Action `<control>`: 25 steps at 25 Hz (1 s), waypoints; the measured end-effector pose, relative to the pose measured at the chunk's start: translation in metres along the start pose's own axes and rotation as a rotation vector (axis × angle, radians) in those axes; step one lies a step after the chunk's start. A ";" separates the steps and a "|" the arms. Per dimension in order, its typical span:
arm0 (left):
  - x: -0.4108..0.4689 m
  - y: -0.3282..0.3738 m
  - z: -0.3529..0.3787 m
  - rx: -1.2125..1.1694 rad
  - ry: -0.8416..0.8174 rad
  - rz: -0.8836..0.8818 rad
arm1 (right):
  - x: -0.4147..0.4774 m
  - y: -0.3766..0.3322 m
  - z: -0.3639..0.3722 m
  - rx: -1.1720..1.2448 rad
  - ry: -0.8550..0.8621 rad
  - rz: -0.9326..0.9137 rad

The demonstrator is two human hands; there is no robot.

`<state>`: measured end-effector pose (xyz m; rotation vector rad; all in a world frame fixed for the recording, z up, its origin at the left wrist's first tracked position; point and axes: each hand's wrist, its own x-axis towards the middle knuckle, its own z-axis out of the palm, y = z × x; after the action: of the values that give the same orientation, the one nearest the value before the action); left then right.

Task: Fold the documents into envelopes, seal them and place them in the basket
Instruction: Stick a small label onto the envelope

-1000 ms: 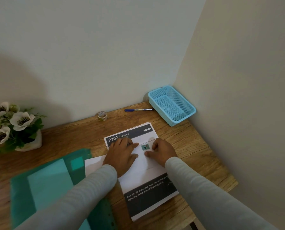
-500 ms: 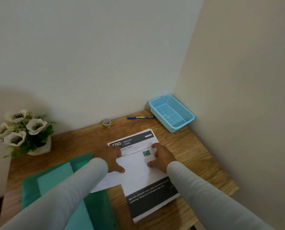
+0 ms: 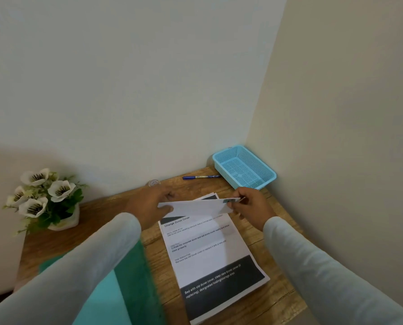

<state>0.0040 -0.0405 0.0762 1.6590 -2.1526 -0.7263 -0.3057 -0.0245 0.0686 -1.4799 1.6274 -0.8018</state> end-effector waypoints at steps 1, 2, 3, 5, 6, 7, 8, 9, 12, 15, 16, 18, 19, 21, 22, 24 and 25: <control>0.000 -0.005 -0.002 0.017 0.025 -0.030 | 0.000 0.002 -0.004 0.023 0.026 0.008; 0.000 -0.010 -0.002 0.027 0.047 -0.068 | -0.002 0.006 -0.006 0.033 0.044 0.021; -0.001 -0.015 -0.001 0.020 0.055 -0.110 | -0.004 0.012 -0.006 0.030 0.056 0.038; -0.004 -0.023 0.008 -0.002 0.034 -0.203 | -0.008 0.027 -0.002 -0.002 0.059 0.078; -0.005 -0.026 0.013 -0.003 0.021 -0.238 | -0.011 0.034 0.000 -0.028 0.052 0.095; -0.007 -0.027 0.017 -0.001 0.021 -0.256 | -0.013 0.040 0.003 -0.057 0.044 0.108; -0.008 -0.028 0.022 -0.009 0.033 -0.271 | -0.014 0.043 0.005 -0.092 0.034 0.118; -0.008 -0.030 0.025 -0.036 0.043 -0.297 | -0.014 0.046 0.007 -0.128 0.023 0.129; -0.006 -0.038 0.029 -0.294 0.075 -0.383 | -0.013 0.044 0.005 -0.138 0.036 0.181; -0.003 -0.040 0.025 -0.640 0.157 -0.394 | -0.011 0.037 -0.004 0.047 0.036 0.172; -0.002 -0.040 0.024 -0.662 0.159 -0.382 | -0.011 0.035 -0.007 0.096 0.034 0.171; -0.001 -0.034 0.025 -0.649 0.101 -0.371 | -0.010 0.033 -0.013 0.158 0.066 0.183; 0.000 -0.032 0.027 -0.636 0.076 -0.368 | -0.011 0.034 -0.017 0.186 0.085 0.198; 0.008 -0.032 0.030 -0.607 0.067 -0.371 | -0.010 0.039 -0.024 0.224 0.118 0.226; 0.012 -0.029 0.029 -0.612 0.063 -0.372 | -0.010 0.042 -0.028 0.230 0.134 0.230; 0.023 -0.020 0.027 -0.651 0.048 -0.364 | -0.010 0.046 -0.037 0.248 0.176 0.238; 0.030 -0.014 0.026 -0.658 0.034 -0.352 | -0.010 0.046 -0.042 0.261 0.211 0.247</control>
<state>-0.0074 -0.0672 0.0452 1.6473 -1.3700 -1.3180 -0.3655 -0.0108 0.0513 -1.0182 1.7418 -1.0104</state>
